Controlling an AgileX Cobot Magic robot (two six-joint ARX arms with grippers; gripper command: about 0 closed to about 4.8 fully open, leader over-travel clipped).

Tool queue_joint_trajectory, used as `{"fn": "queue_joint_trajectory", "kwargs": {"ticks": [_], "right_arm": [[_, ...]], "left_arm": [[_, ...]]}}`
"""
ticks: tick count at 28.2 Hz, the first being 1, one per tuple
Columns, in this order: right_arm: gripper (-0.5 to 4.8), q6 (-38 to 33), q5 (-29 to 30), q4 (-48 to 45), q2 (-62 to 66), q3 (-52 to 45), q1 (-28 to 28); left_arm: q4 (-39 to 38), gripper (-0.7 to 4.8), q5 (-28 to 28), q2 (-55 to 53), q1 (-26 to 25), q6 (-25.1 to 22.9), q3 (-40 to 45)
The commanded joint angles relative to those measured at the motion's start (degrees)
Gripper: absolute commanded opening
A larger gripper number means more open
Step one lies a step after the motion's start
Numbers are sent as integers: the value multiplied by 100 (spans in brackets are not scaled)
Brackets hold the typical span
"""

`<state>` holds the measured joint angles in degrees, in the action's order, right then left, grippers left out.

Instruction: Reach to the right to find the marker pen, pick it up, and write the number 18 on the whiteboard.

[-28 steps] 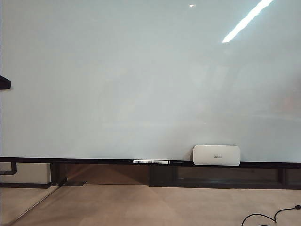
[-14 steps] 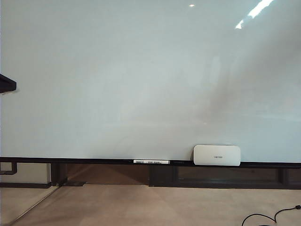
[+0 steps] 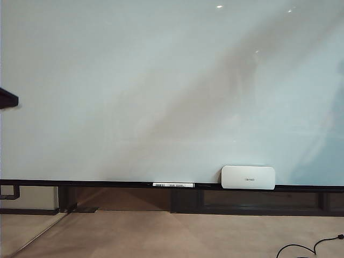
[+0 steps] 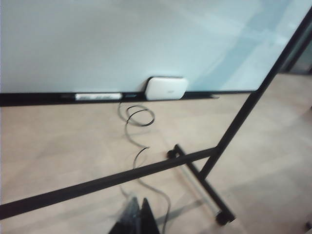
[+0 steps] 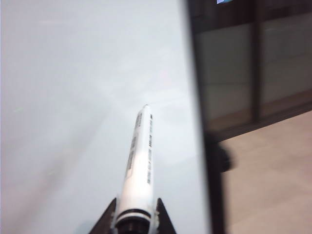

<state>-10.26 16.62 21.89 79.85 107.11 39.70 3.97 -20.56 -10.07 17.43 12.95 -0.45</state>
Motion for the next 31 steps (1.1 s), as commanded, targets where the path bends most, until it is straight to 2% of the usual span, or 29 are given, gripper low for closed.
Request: {"fn": "queue_joint_trajectory", "kwargs": {"ticks": [1,6,11,16,20,26,31], "right_arm": [[-1,35,55,234,-155,2,-570],[-1,337,590,293,-203,2,-1742],[-2,1062,483,273,-44,2,-3176],[-2,1523,31,212,262,0,-4474],[-2,1543,-57,-94,549,-2,-5071],[-2,1646,-627,-837,866,-7,-5729],[-2,1646,-785,-1709,890,-385,-6094]], "left_arm": [[308,-5,-157,4,4,254,-116],[385,-5,-111,4,4,208,-337],[809,-5,39,4,4,205,-385],[988,-5,28,4,4,216,-385],[992,-5,17,4,4,214,-387],[990,-5,28,4,4,177,-479],[940,-5,433,4,4,-413,-839]]}}
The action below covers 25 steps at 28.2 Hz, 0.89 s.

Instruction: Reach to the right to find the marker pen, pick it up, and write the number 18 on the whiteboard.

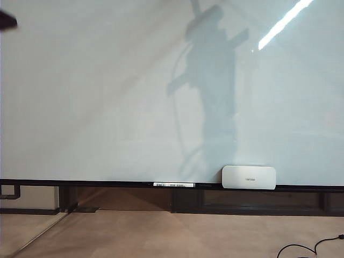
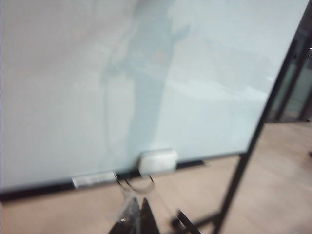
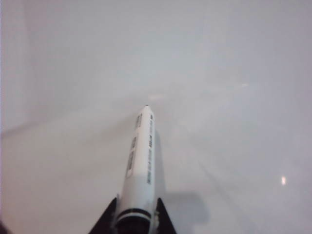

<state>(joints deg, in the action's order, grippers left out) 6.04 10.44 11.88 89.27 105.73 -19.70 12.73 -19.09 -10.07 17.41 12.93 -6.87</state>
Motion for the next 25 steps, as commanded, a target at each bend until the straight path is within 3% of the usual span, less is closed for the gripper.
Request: {"fn": "queue_joint_trajectory", "kwargs": {"ticks": [1,8,15,20,22,25], "right_arm": [[-2,13,-275,-949,-61,-391,-221],[-2,-20,-831,-1749,-76,-1178,-573],[-2,-2,-1202,-2323,-297,-1939,-833],[-2,92,-1202,-3388,-715,-2983,-1021],[-2,59,-1366,-3762,-793,-3348,-1080],[-2,39,-1484,-4192,-723,-3613,-1080]], "left_arm": [[-15,-5,402,4,7,-527,-302],[-1318,-5,776,2,7,-1283,-1298],[-1801,-5,774,4,7,-1318,-1926],[-1926,-5,-138,4,7,-1283,-2490],[-1985,-5,-260,4,7,-1141,-2677],[-2090,-5,-192,0,7,-1314,-2907]]}}
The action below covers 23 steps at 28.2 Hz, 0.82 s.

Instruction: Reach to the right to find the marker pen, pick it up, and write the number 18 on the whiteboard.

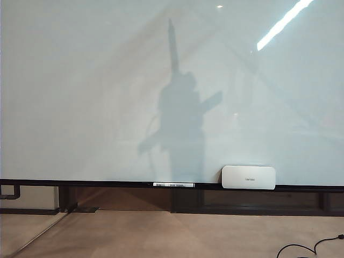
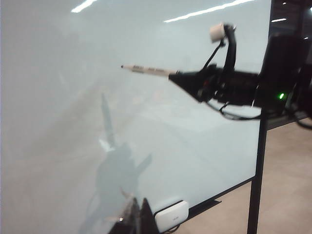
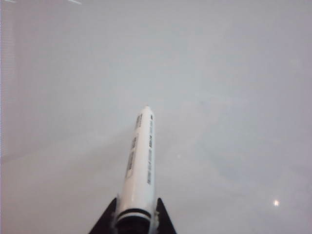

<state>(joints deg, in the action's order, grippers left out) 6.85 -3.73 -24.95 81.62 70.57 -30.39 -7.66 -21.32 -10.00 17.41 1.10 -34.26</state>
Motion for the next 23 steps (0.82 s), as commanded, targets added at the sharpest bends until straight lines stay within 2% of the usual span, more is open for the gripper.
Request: {"fn": "queue_joint_trajectory", "kwargs": {"ticks": [1,2,3,7,10,12,19,21,23], "right_arm": [[-2,-42,-66,-651,103,-107,-11],[-1,-26,-66,-815,199,-105,-11],[-1,0,-63,-874,249,-105,-11],[-1,120,-46,-1156,529,-101,-11],[-2,286,-66,-1853,787,-96,-9],[-2,319,-66,-2022,852,-90,-9],[-2,584,-280,-2199,852,-79,11],[-2,584,-282,-1893,927,116,9],[-1,584,-280,-1419,1078,492,9]], "left_arm": [[-96,-5,138,-7,7,-205,-201],[-219,-5,219,-11,7,-433,-267],[-267,-5,219,-15,7,-466,-289],[-391,-5,205,-46,7,-476,-291],[-391,-5,188,-46,7,-476,-291],[-389,-5,-4,-46,7,-479,-289],[-472,-5,-28,-46,7,-599,-286],[-599,-5,229,-46,7,-763,-282],[-688,-5,227,-46,7,-870,-280]]}}
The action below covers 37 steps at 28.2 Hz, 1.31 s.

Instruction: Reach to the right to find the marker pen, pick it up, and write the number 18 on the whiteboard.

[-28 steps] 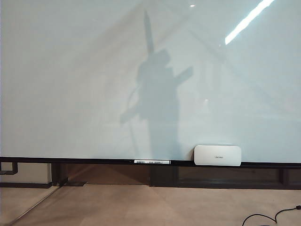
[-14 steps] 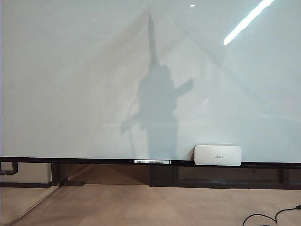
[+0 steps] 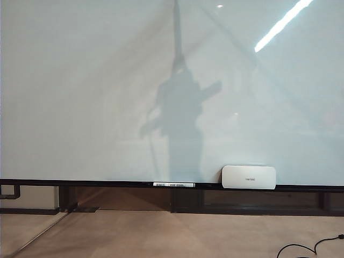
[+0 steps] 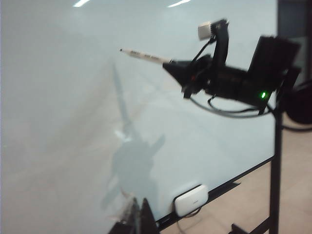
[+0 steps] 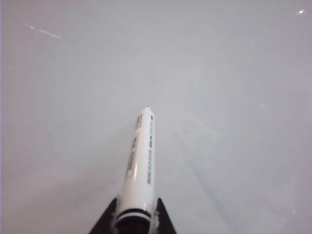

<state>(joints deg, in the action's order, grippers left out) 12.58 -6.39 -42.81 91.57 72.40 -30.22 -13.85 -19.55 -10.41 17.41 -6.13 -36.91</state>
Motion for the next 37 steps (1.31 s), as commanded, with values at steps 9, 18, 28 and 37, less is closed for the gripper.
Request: {"fn": "queue_joint_trajectory", "kwargs": {"ticks": [9,18,28,37], "right_arm": [[-2,-9,-162,568,280,739,-15],[-2,-2,-164,575,348,739,-13],[-2,7,-302,857,369,734,-13],[-2,-55,-319,1432,376,726,-13]], "left_arm": [[-87,-5,44,-4,7,-203,-15],[-210,-5,44,-4,7,-223,-13],[-212,-5,46,-4,7,-247,-13],[-212,-5,48,-4,7,-284,-13]]}}
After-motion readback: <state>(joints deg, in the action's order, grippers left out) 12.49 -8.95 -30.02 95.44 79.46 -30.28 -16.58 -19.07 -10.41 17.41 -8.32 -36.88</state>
